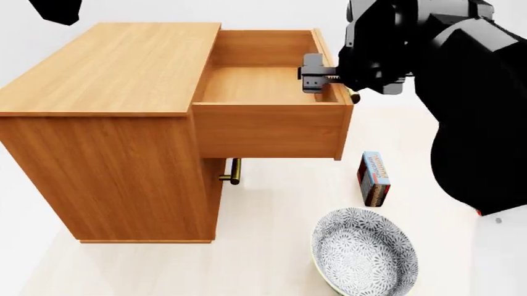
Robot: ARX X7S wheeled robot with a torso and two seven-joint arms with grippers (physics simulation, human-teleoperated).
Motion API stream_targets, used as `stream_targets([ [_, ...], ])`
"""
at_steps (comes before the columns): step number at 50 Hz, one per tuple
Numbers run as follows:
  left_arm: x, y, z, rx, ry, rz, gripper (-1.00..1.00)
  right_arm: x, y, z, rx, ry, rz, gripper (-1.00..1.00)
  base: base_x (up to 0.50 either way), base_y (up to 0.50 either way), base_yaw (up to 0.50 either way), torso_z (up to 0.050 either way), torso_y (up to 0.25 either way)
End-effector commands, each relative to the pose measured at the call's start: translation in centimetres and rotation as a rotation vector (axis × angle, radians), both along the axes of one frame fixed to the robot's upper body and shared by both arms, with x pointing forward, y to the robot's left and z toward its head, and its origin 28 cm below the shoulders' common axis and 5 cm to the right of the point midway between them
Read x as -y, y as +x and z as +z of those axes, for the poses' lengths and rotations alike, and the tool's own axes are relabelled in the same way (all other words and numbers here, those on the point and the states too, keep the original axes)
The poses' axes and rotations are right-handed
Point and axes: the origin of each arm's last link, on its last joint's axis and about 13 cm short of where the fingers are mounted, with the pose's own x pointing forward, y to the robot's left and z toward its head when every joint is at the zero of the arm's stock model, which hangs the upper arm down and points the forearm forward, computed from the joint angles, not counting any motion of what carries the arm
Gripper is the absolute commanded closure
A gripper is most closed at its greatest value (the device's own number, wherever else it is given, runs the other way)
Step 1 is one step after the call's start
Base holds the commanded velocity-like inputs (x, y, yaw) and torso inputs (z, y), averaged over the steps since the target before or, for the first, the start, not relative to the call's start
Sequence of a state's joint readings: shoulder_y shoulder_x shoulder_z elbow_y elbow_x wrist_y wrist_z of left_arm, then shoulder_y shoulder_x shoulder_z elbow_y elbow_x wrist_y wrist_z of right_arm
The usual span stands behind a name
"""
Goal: Put the chocolate pudding in the top drawer of the cabinet and close it.
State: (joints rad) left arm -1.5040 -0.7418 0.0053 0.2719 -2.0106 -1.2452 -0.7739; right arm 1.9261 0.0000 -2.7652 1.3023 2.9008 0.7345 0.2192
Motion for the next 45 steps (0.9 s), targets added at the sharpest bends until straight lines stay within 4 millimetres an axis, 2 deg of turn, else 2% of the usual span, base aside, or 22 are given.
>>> stream_targets([
  [1,0.1,0.3,-0.1,-0.001,-0.001,-0.009,-1.0,1.8,0.2,-0.1,0.012,-0.087,-0.076,-1.0,0.0,0.0,0.0,0.0,0.0],
  [13,0.0,0.7,-0.3,-0.003,-0.005,-0.012,-1.0,2.3,0.1,0.7,0.04,-0.122,-0.075,-1.0,0.0,0.0,0.0,0.0,0.0],
  [23,0.0,0.6,-0.3,-0.003,-0.007,-0.012,-1.0,2.2,-0.5,3.7,0.117,-0.073,0.014,-1.0,0.0,0.0,0.0,0.0,0.0],
  [32,0.1,0.9,-0.1,-0.005,-0.012,-0.011,-1.0,3.0,-1.0,6.0,0.186,-0.034,0.04,-1.0,0.0,0.0,0.0,0.0,0.0],
  [41,0.1,1.2,0.0,-0.008,-0.011,-0.011,-1.0,4.4,-0.8,6.4,0.247,0.025,0.071,-1.0,0.0,0.0,0.0,0.0,0.0],
  [45,0.1,0.9,0.0,-0.002,-0.01,-0.001,-1.0,5.8,-0.4,5.8,0.281,0.074,0.059,-1.0,0.0,0.0,0.0,0.0,0.0],
])
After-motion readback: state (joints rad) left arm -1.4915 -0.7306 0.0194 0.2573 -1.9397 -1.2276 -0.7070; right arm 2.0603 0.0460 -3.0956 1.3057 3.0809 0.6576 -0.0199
